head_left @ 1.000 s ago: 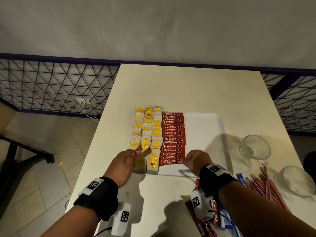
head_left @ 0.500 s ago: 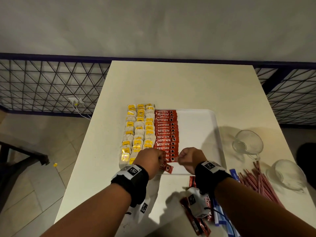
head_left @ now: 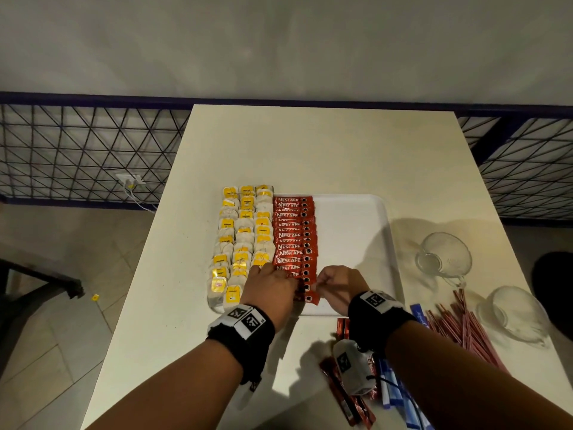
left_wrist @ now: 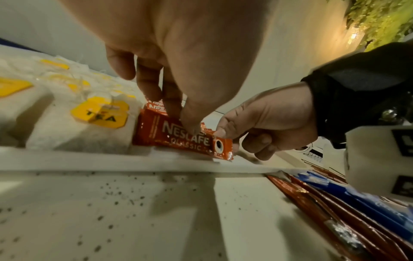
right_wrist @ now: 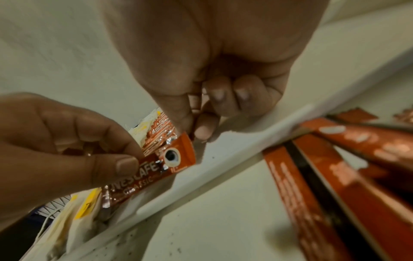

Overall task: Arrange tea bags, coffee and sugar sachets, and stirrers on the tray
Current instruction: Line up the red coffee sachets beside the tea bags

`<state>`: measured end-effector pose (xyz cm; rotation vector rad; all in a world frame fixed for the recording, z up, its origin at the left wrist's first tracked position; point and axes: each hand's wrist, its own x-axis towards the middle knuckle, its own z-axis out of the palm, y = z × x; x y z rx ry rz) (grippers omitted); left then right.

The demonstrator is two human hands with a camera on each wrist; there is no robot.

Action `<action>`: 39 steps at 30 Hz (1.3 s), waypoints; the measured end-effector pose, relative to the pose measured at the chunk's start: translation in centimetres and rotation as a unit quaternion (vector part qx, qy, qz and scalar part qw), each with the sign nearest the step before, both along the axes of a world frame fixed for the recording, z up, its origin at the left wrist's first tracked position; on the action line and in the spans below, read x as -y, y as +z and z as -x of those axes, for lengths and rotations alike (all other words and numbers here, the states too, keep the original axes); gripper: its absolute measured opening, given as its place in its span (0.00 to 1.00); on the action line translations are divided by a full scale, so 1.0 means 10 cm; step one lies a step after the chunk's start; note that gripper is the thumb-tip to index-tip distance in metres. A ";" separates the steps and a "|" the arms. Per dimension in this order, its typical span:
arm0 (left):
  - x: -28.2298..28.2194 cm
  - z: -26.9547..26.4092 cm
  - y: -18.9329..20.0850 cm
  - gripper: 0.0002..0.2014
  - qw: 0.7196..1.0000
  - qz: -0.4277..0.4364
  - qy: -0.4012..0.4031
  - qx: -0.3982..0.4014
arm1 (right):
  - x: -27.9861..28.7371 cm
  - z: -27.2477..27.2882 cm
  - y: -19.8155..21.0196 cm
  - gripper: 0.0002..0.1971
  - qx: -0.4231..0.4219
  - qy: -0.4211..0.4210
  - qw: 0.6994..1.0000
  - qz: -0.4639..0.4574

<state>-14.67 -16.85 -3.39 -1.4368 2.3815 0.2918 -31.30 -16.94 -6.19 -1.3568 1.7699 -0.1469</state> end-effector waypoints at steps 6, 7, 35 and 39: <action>0.01 0.02 -0.03 0.13 1.000 0.002 0.003 -0.010 | 0.02 0.02 -0.02 0.05 -0.011 0.013 1.000 0.006; 0.01 0.03 -0.03 0.13 1.000 0.005 -0.005 -0.008 | 0.02 0.02 -0.02 0.05 -0.011 0.016 1.000 0.006; 0.01 0.04 -0.05 0.13 0.999 0.027 0.014 0.011 | 0.05 0.09 0.03 0.19 -0.034 0.032 0.999 0.005; -0.01 0.05 -0.04 0.12 0.999 0.031 0.013 0.004 | 0.06 0.24 0.03 0.20 -0.061 0.044 0.997 0.032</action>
